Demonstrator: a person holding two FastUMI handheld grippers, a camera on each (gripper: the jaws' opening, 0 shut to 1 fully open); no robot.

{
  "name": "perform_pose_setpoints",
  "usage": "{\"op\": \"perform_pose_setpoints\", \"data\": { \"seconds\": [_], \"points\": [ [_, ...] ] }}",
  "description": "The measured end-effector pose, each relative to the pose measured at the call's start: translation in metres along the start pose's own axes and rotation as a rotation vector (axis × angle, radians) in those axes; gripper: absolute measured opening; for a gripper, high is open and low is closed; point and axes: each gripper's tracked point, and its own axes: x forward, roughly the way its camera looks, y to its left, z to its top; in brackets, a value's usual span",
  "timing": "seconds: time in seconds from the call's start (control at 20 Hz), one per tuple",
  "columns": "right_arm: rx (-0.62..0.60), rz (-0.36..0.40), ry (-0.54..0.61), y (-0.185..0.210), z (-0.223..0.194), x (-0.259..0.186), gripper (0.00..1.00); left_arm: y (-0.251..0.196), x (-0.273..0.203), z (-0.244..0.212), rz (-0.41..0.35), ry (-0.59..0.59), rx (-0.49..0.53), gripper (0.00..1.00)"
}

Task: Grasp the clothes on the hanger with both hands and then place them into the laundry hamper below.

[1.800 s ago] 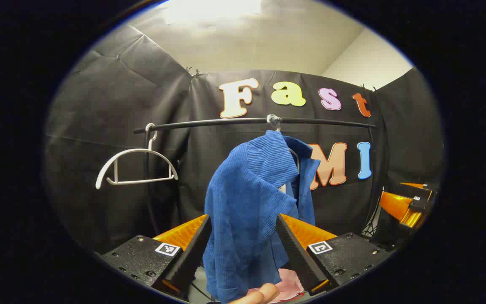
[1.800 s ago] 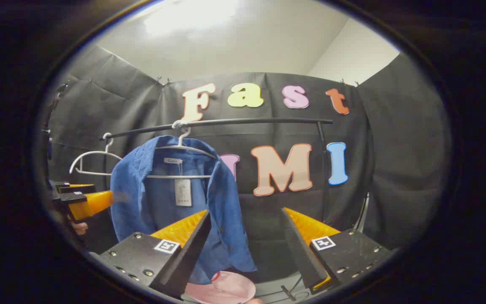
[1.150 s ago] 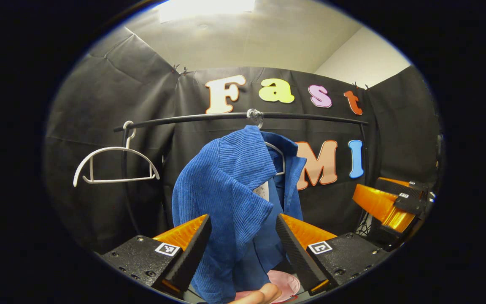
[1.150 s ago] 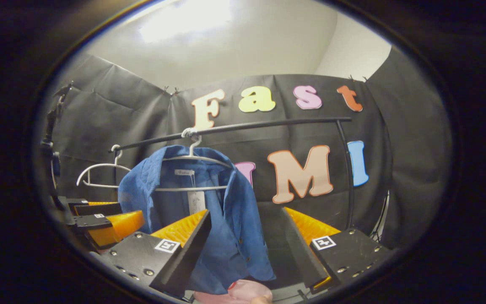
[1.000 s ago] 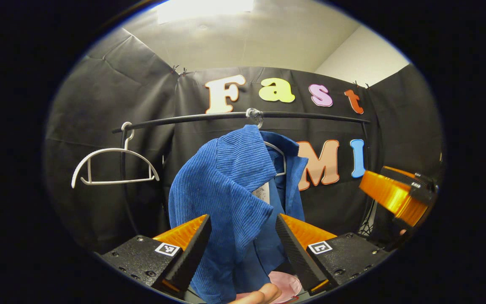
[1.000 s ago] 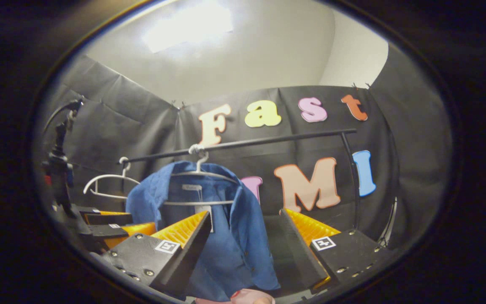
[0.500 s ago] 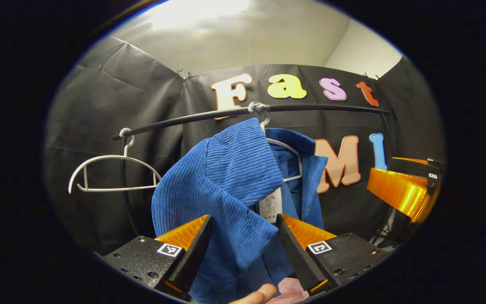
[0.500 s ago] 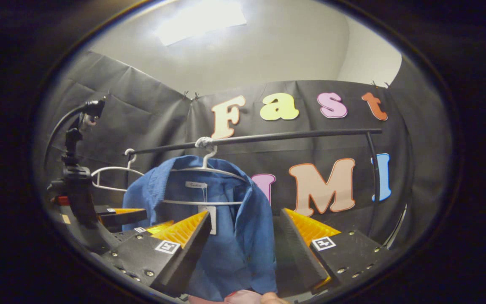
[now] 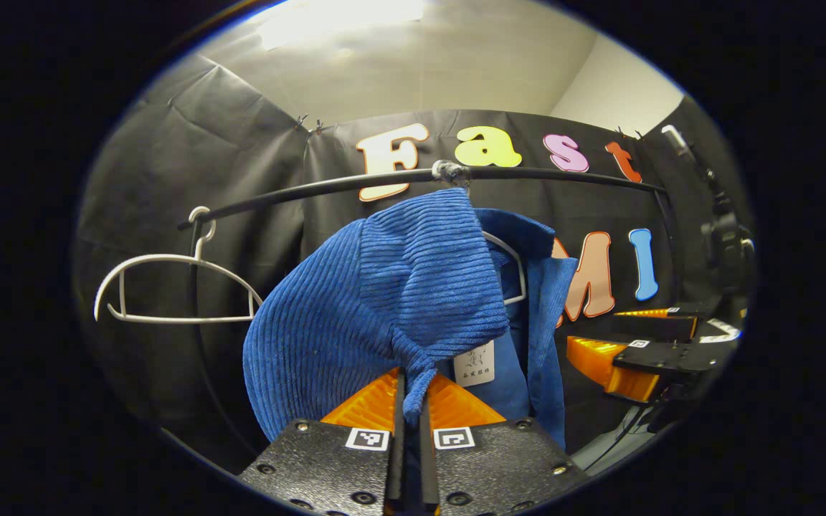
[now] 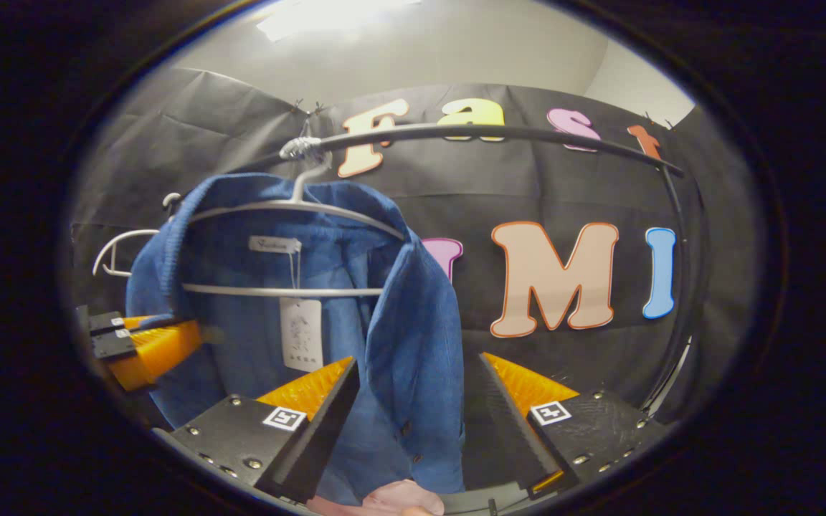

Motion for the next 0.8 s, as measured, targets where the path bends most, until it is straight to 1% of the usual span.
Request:
{"op": "perform_pose_setpoints", "data": {
  "seconds": [0.05, 0.15, 0.2, 0.3, 0.4, 0.45, 0.5, 0.55, 0.65, 0.7, 0.75, 0.8],
  "points": [
    [0.008, -0.007, 0.010, -0.003, -0.004, 0.010, 0.98, 0.002, -0.001, -0.003, -0.011, 0.022, 0.000, 0.06],
    [0.035, 0.015, 0.020, 0.003, -0.009, 0.026, 0.98, 0.001, -0.005, -0.005, -0.050, 0.050, -0.012, 0.01],
    [0.047, 0.027, 0.018, 0.006, -0.008, 0.034, 0.94, 0.001, -0.011, -0.001, -0.071, 0.044, -0.033, 0.00],
    [0.065, 0.068, 0.013, 0.017, -0.006, 0.047, 0.94, -0.001, -0.019, 0.006, -0.117, 0.033, -0.077, 0.00],
    [0.078, 0.096, -0.006, 0.027, -0.002, 0.052, 0.94, -0.002, -0.028, 0.014, -0.152, 0.018, -0.095, 0.00],
    [0.084, 0.102, -0.029, 0.029, 0.002, 0.054, 0.98, -0.003, -0.032, 0.015, -0.171, 0.019, -0.098, 0.00],
    [0.089, 0.100, -0.040, 0.029, 0.005, 0.057, 1.00, -0.004, -0.035, 0.016, -0.190, 0.025, -0.100, 0.00],
    [0.096, 0.093, -0.034, 0.031, 0.003, 0.059, 0.98, -0.005, -0.040, 0.018, -0.210, 0.033, -0.106, 0.00],
    [0.111, 0.094, -0.004, 0.036, -0.005, 0.051, 0.98, -0.001, -0.049, 0.028, -0.240, 0.030, -0.121, 0.00],
    [0.107, 0.105, -0.017, 0.041, -0.006, 0.044, 0.98, 0.004, -0.051, 0.031, -0.242, 0.023, -0.123, 0.00],
    [0.103, 0.109, -0.035, 0.043, -0.005, 0.036, 1.00, 0.009, -0.053, 0.034, -0.240, 0.018, -0.113, 0.00],
    [0.105, 0.115, -0.050, 0.046, -0.002, 0.031, 0.98, 0.012, -0.054, 0.033, -0.242, 0.021, -0.107, 0.00]
  ]
}}
